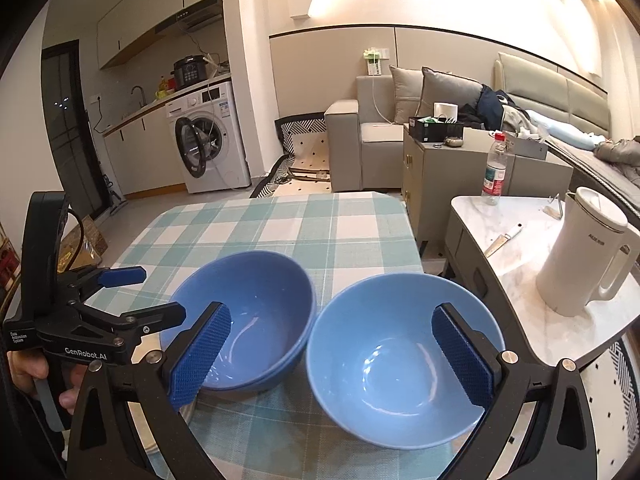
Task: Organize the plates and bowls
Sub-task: 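Move both grippers back toward the light blue bowl, then close both grippers on the rim of the light blue bowl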
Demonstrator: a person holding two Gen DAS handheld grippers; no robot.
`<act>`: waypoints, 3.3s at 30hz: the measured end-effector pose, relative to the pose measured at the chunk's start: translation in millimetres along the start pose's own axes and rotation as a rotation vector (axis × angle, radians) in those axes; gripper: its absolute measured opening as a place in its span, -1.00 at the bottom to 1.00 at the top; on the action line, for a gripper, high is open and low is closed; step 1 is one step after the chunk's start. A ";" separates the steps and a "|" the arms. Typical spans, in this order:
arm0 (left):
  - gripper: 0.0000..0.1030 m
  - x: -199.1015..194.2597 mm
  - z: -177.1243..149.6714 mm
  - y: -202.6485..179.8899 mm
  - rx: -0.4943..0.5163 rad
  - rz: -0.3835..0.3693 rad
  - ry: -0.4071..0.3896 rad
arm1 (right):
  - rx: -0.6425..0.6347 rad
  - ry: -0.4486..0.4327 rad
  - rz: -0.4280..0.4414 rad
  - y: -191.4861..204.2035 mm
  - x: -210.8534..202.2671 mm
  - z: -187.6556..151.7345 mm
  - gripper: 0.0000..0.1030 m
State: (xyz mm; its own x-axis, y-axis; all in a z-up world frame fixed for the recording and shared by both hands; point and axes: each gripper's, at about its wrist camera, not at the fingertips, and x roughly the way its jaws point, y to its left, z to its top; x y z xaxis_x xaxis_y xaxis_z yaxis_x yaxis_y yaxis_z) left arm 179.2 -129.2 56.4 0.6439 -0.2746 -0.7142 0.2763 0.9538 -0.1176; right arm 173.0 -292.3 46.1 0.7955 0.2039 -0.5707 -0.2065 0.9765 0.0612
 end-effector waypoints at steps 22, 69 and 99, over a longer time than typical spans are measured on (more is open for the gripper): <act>1.00 8.3 -2.9 -47.2 0.021 -0.030 -0.021 | 0.115 -0.076 -0.108 -72.5 -45.0 -22.4 0.99; 0.36 14.6 -10.3 -139.4 0.062 -0.232 0.062 | 0.200 -0.025 -0.219 -118.2 -47.8 -39.6 0.99; 0.22 42.0 -10.1 -148.1 0.019 -0.218 0.112 | 0.312 0.067 -0.142 -140.9 9.1 -63.3 0.60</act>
State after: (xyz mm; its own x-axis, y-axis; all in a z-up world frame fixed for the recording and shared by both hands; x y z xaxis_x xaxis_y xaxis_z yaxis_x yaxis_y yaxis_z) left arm 158.1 -280.7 36.9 0.4848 -0.4570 -0.7457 0.4137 0.8710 -0.2649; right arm 173.3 -432.4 -19.6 0.7625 0.0692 -0.6432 0.0959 0.9712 0.2182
